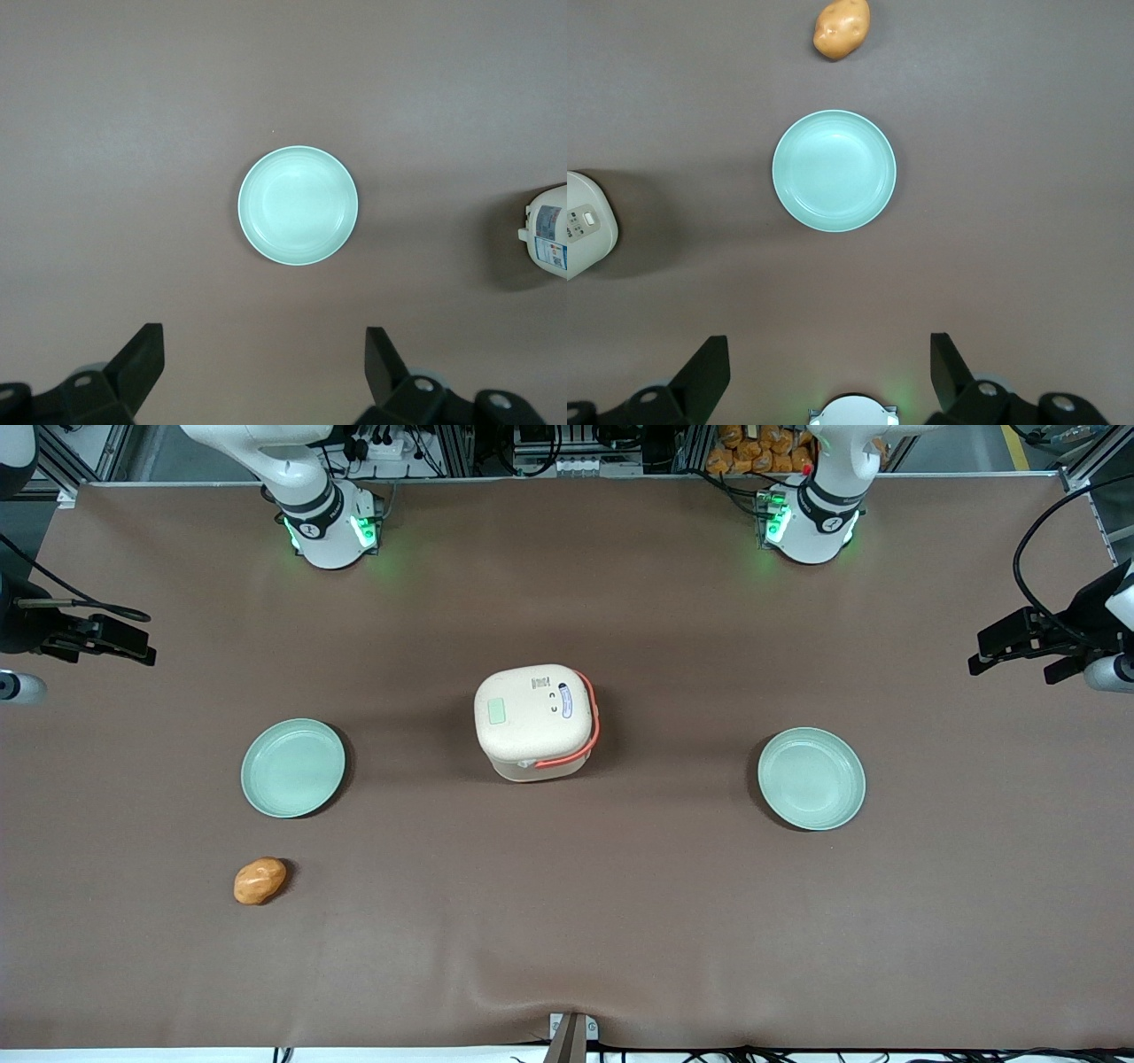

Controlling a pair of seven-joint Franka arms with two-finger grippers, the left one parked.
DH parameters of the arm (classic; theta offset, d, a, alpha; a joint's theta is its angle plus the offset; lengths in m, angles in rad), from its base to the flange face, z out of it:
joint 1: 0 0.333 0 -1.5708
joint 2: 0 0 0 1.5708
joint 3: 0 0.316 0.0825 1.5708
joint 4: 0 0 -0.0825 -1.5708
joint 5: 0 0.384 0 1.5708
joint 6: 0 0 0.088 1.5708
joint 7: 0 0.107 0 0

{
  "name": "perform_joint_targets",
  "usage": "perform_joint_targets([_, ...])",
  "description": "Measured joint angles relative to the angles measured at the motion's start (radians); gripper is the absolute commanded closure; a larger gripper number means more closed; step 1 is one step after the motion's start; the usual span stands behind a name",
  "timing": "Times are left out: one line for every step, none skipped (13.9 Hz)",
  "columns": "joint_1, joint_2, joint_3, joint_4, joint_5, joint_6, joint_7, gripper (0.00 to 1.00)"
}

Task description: Press rice cooker button with right arm

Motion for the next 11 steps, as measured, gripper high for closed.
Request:
perform_joint_targets([0.0, 0.0, 0.0, 0.0, 0.0, 0.0, 0.0, 0.0])
perform_joint_targets([0.0, 0.0, -0.001, -0.001, 0.0, 0.0, 0.0, 0.0])
perform_joint_targets([-0.001, 0.0, -0.001, -0.002, 0.0, 0.0, 0.0, 0.0])
perform_joint_targets([-0.001, 0.0, -0.002, -0.003, 0.0, 0.0, 0.0, 0.0])
perform_joint_targets([-0.001, 0.0, -0.002, -0.005, 0.0, 0.0, 0.0, 0.0])
perform_joint_targets([-0.001, 0.0, -0.002, -0.005, 0.0, 0.0, 0.0, 0.0])
perform_joint_targets([-0.001, 0.0, -0.002, -0.006, 0.0, 0.003, 0.0, 0.0])
perform_joint_targets([-0.001, 0.0, -0.002, -0.007, 0.0, 0.012, 0.0, 0.0])
perform_joint_targets([-0.002, 0.0, -0.003, -0.007, 0.0, 0.02, 0.0, 0.0])
perform_joint_targets([-0.003, 0.0, -0.004, -0.007, 0.0, 0.022, 0.0, 0.0])
perform_joint_targets([-0.004, 0.0, -0.005, -0.008, 0.0, 0.022, 0.0, 0.0])
